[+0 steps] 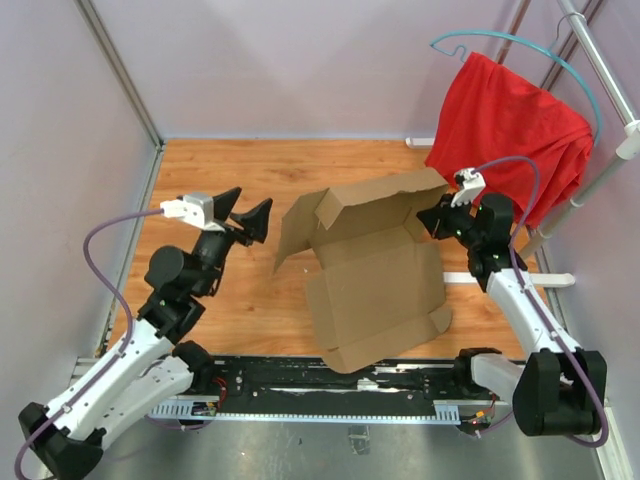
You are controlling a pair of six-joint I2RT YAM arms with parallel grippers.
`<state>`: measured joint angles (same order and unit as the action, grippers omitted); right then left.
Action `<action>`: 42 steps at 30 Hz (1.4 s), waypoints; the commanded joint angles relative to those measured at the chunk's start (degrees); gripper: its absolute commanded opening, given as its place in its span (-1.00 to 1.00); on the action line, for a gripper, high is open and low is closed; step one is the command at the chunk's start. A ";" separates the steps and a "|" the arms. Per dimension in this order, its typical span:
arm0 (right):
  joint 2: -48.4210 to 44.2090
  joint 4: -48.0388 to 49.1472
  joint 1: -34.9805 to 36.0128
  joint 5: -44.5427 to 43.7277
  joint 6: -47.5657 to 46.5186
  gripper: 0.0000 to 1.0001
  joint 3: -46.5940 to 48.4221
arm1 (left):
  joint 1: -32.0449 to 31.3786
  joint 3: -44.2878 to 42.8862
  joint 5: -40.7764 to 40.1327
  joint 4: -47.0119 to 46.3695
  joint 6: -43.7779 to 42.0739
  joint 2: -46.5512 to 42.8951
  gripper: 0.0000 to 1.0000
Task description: Fold the paper box
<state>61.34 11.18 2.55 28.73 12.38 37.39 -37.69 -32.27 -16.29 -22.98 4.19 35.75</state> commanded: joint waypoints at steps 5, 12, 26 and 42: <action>11.03 -2.02 -0.96 1.21 0.53 -0.98 9.88 | 22.99 -10.59 30.49 4.15 13.41 18.88 0.53; 23.91 3.25 -0.62 -0.03 1.82 -0.97 15.81 | 24.82 1.83 39.39 -23.91 17.04 34.86 0.53; 35.44 2.30 2.18 -6.29 -5.33 -0.96 19.61 | 24.84 7.42 29.89 -35.02 10.45 38.18 0.50; 38.41 6.25 4.99 -7.33 -5.95 -0.95 16.47 | 24.77 12.55 35.20 -38.55 11.45 37.51 0.44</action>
<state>99.29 17.08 5.50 23.49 8.67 54.89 -13.19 -22.37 17.21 -55.48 14.52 75.79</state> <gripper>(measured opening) 0.033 0.727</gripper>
